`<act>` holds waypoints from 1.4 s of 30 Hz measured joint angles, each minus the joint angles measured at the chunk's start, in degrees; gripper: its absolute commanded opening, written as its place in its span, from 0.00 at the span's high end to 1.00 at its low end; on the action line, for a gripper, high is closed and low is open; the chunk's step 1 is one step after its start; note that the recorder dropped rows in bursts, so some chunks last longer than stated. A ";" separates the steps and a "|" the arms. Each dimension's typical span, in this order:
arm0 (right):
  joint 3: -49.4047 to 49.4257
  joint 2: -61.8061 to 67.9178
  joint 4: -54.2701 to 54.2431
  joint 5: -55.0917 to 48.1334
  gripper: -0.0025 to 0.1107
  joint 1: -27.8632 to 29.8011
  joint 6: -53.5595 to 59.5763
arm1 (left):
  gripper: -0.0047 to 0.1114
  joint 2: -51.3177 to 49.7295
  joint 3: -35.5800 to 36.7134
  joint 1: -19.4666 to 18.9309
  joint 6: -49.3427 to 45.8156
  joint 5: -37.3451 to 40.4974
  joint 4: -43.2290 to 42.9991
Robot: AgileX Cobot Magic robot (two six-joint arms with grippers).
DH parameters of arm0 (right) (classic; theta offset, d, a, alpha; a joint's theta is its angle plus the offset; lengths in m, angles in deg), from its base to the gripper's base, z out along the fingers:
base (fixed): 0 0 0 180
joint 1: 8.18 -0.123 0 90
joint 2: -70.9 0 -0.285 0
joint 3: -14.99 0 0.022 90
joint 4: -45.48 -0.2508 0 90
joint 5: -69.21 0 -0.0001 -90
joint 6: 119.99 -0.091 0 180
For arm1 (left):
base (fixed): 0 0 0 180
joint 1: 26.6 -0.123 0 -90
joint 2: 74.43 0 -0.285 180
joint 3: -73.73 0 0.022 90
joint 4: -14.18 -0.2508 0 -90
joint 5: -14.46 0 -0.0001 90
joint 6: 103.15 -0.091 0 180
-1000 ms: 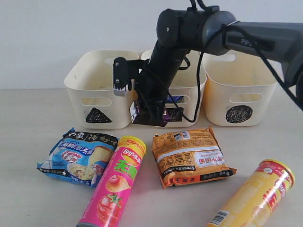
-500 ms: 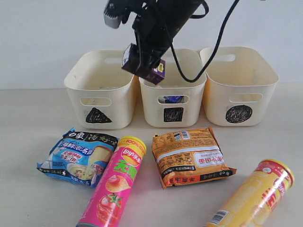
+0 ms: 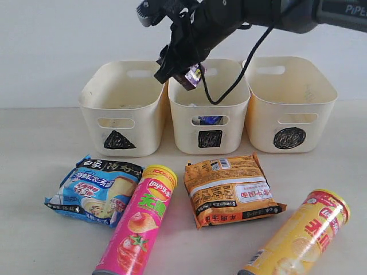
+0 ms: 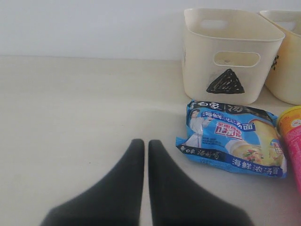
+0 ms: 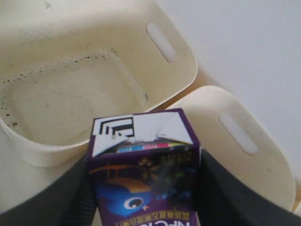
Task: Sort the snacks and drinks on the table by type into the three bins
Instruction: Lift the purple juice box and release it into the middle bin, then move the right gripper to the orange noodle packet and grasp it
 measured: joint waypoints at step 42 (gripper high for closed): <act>13.83 4.91 18.54 31.25 0.34 10.62 -44.25 | 0.92 0.00 0.00 0.00 0.00 0.00 0.00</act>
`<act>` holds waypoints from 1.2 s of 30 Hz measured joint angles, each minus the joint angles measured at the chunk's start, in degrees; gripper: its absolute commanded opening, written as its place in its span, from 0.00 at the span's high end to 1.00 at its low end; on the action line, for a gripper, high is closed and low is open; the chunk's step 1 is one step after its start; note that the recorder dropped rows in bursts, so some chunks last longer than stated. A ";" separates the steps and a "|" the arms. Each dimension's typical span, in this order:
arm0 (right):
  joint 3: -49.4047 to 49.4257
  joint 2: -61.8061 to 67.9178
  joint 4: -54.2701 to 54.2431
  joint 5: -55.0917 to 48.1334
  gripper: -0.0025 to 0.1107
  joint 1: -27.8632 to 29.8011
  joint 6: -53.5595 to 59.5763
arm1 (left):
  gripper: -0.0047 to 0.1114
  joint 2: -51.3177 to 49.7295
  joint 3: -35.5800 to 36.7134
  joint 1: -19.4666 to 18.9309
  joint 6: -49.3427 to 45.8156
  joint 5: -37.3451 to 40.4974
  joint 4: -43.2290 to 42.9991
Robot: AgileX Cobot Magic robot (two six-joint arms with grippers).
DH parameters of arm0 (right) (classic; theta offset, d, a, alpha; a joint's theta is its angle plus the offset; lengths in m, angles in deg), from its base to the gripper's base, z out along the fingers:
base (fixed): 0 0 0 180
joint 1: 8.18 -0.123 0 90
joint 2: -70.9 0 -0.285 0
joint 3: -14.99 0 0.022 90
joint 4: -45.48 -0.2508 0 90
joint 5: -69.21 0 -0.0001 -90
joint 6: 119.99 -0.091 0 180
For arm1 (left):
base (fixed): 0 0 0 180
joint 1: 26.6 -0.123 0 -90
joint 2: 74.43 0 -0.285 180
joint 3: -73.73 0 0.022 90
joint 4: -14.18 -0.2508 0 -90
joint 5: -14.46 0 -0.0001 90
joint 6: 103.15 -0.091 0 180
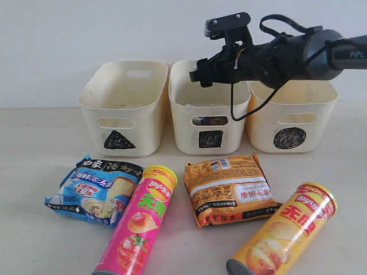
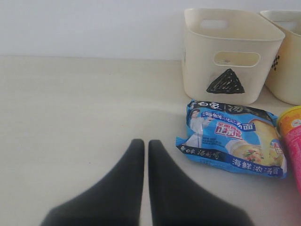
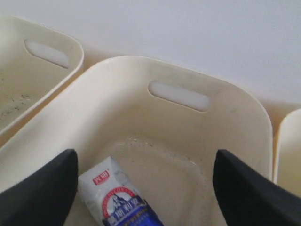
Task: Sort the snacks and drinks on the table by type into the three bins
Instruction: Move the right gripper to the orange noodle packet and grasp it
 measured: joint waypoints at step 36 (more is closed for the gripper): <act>19.97 -23.87 -50.97 -53.26 0.33 12.08 47.05 | 0.92 0.00 0.00 0.00 0.00 0.00 0.00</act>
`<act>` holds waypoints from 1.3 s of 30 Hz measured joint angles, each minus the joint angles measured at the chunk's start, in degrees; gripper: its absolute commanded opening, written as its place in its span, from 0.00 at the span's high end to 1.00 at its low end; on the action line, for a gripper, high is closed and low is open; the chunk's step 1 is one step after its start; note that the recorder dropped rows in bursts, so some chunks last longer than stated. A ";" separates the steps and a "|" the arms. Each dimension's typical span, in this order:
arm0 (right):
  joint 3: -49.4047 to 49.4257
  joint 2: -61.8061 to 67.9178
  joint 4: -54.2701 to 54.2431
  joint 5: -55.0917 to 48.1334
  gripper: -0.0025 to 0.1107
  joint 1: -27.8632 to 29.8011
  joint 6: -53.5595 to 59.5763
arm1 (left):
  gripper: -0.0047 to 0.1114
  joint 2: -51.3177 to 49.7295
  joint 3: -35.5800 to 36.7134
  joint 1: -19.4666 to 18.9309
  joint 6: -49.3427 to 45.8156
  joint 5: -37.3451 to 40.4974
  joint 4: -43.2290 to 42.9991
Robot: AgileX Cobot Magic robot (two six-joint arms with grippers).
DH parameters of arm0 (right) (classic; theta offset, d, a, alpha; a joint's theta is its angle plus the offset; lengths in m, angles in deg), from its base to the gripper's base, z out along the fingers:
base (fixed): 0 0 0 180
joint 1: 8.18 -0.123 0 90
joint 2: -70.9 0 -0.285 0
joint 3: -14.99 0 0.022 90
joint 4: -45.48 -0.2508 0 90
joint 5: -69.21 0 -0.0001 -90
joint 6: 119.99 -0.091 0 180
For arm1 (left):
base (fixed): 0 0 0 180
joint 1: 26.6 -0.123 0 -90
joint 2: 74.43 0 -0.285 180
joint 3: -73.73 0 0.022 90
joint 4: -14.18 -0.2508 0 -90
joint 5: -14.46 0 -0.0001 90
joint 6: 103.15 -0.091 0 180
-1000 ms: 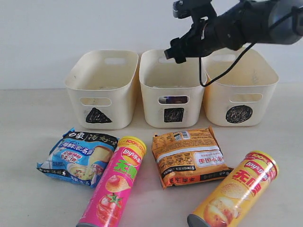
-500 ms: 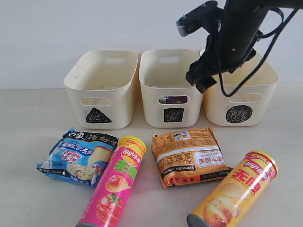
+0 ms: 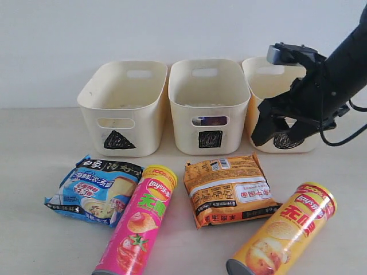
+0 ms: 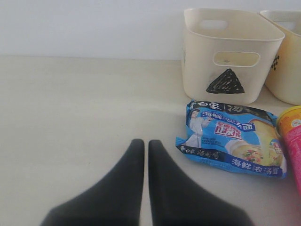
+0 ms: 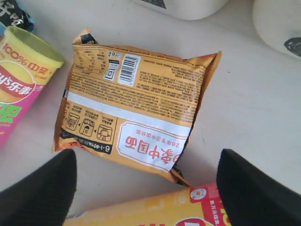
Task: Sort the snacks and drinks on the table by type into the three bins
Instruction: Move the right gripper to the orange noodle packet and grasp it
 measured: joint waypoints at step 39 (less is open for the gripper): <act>-0.17 20.94 -12.96 14.16 0.57 -6.13 8.09 | 0.92 0.00 0.00 0.00 0.00 0.00 0.00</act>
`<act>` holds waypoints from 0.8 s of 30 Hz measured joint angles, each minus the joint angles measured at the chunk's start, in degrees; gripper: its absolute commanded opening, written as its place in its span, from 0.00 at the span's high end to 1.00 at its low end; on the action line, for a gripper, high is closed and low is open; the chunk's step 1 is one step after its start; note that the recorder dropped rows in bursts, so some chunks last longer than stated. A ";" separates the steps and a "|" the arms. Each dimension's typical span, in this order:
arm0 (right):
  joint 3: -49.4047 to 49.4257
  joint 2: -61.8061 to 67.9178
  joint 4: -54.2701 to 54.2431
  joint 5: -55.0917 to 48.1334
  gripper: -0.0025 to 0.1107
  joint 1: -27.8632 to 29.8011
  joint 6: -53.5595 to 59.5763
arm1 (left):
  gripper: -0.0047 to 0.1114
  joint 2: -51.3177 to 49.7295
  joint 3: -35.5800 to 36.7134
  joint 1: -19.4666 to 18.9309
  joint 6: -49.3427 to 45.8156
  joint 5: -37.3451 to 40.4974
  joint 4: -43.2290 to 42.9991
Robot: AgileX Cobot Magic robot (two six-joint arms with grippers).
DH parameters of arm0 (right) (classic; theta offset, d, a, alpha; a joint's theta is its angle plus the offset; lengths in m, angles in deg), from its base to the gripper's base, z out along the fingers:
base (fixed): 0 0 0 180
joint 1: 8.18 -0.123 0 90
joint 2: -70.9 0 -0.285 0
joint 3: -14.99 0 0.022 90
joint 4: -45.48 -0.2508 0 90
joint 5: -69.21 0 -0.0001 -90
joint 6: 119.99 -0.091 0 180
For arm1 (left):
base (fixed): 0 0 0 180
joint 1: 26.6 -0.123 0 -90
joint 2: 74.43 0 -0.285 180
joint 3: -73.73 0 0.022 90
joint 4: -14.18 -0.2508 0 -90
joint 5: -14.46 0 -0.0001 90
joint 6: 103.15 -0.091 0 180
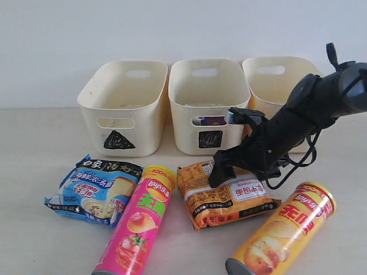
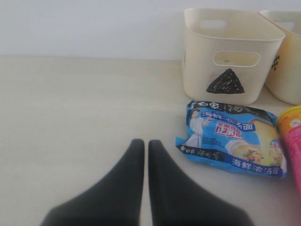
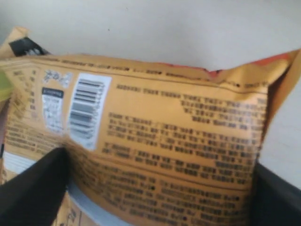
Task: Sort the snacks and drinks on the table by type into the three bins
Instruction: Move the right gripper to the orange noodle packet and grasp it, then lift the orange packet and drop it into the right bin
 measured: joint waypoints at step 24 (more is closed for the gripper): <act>-0.01 -12.16 1.40 -3.08 0.98 0.00 0.50 | 0.92 0.00 0.00 0.00 0.00 0.00 0.00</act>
